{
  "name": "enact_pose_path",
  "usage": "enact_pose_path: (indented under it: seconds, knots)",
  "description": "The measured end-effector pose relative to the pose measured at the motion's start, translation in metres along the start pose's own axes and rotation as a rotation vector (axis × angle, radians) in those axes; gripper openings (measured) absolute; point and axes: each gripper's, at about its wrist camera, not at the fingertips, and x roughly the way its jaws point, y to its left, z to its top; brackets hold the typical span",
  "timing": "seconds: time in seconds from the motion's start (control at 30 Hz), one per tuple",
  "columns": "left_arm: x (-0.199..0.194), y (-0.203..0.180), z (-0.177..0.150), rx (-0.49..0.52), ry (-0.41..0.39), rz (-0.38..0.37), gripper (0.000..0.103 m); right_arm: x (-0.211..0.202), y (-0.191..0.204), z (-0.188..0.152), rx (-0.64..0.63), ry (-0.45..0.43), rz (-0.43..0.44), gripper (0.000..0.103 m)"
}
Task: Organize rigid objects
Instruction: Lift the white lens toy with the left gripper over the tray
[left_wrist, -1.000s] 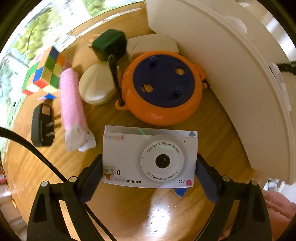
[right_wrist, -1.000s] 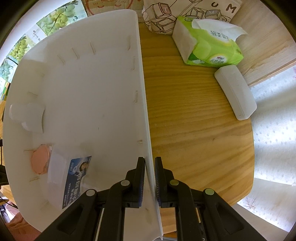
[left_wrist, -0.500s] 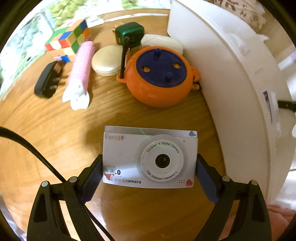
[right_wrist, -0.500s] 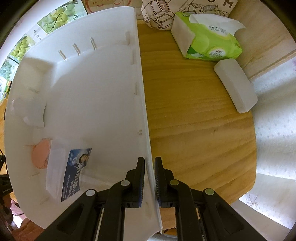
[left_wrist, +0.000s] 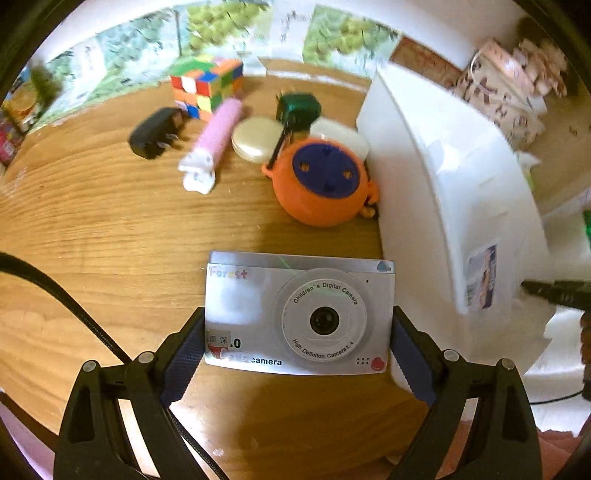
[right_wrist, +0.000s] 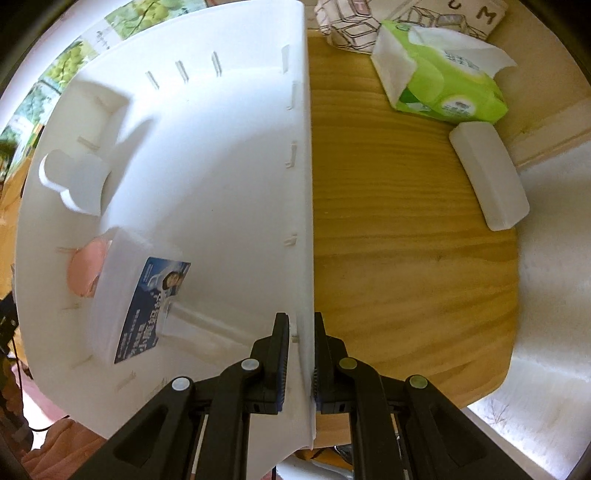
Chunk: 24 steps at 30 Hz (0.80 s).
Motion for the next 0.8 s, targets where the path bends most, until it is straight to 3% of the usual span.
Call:
enact_pose_path:
  seconds: [0.13, 0.3, 0.47, 0.8]
  knots:
    - [-0.024, -0.007, -0.007, -0.01, -0.07, -0.004, 0.093, 0.0, 0.002, 0.003, -0.043, 0.005, 0.006, 0.011]
    - [-0.02, -0.035, 0.022, -0.023, -0.149, -0.009, 0.093, 0.001, 0.005, 0.008, -0.096, 0.01, 0.006, 0.011]
    - [-0.036, -0.055, 0.025, -0.029, -0.223, -0.024, 0.093, 0.002, 0.005, 0.013, -0.143, 0.009, 0.014, 0.011]
    - [-0.053, -0.097, 0.021, 0.018, -0.314, -0.089, 0.093, 0.003, 0.007, 0.013, -0.217, -0.003, 0.031, 0.011]
